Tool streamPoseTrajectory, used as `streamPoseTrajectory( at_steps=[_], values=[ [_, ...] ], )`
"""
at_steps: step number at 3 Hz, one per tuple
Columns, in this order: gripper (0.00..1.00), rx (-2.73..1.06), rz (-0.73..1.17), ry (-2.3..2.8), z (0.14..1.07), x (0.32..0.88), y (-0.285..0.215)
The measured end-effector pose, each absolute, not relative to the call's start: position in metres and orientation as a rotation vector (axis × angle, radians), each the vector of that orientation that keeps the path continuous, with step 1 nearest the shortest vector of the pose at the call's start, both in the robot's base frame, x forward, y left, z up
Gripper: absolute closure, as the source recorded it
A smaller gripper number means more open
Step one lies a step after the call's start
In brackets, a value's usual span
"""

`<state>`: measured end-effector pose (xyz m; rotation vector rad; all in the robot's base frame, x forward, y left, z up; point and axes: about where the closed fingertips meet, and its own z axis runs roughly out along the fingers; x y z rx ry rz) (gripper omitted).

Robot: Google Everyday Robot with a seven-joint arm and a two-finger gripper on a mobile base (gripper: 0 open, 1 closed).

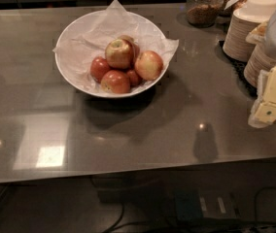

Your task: Pick apple from white bowl

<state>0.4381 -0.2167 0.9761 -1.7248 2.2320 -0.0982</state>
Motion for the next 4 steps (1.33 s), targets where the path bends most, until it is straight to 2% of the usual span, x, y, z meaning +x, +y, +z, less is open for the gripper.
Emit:
streamPoseTrajectory(
  at_steps=[1,2,4],
  values=[
    [0.00,-1.721,-0.095,2.219,0.978,0.441,-0.214],
    [0.00,-1.717,-0.025,2.136,0.985,0.470,-0.193],
    [0.00,-1.716,-0.025,2.136,0.985,0.470,-0.193]
  ],
)
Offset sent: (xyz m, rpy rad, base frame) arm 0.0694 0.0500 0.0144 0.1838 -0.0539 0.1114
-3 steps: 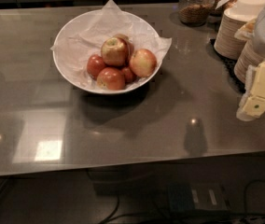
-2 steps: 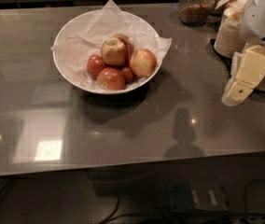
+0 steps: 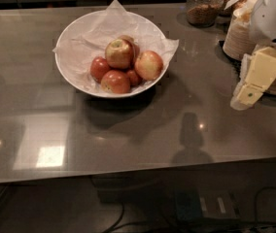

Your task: Pick apple from white bowl

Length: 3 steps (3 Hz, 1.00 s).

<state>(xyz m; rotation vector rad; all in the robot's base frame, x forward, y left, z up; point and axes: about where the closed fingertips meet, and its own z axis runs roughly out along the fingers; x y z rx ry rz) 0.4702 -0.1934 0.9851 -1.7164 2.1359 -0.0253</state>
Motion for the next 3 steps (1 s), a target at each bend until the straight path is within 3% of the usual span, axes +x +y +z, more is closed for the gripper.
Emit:
streamPoseTrajectory(
  at_steps=[3],
  values=[
    [0.00,-1.544,0.379,1.847,0.981,0.535,-0.110]
  ],
)
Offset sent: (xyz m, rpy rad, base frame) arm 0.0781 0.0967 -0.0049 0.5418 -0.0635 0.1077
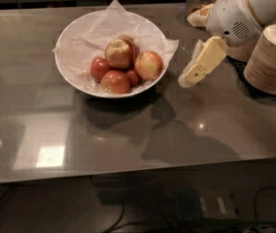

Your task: Pick apple from white bowl

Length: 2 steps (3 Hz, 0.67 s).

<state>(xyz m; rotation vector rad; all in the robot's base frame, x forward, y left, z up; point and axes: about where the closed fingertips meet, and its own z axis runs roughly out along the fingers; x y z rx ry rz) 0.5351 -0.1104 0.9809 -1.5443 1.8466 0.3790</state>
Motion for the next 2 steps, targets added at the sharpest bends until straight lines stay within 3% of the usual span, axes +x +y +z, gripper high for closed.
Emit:
streamPoseTrajectory(
  at_steps=[1,2],
  values=[
    [0.00,-1.530,0.443,1.787,0.985,0.546,-0.094],
    [0.19,-1.552,0.447,1.747,0.989,0.553,-0.077]
  ],
)
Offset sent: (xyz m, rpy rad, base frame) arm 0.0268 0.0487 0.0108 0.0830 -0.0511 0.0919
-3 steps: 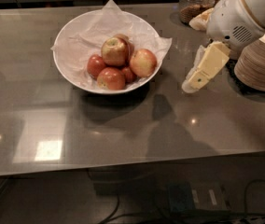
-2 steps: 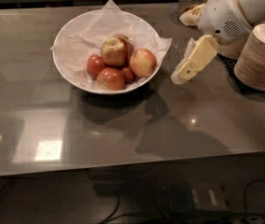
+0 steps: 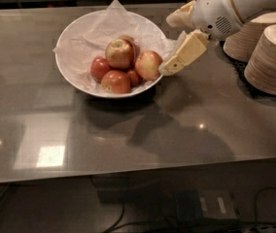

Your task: Pick apple from white bowl

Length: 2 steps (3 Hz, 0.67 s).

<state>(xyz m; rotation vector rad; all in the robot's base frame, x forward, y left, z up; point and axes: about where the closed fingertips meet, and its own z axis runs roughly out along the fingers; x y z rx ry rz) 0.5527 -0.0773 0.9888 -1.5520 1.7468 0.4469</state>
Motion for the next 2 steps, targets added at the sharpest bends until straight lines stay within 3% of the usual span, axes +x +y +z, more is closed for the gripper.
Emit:
streamPoseTrajectory(
  at_steps=[1,2],
  values=[
    [0.32,-1.577,0.380,1.749,0.9905,0.5602,-0.0632],
    [0.36,-1.604,0.291,1.755,0.9882,0.5695,-0.0537]
  ],
)
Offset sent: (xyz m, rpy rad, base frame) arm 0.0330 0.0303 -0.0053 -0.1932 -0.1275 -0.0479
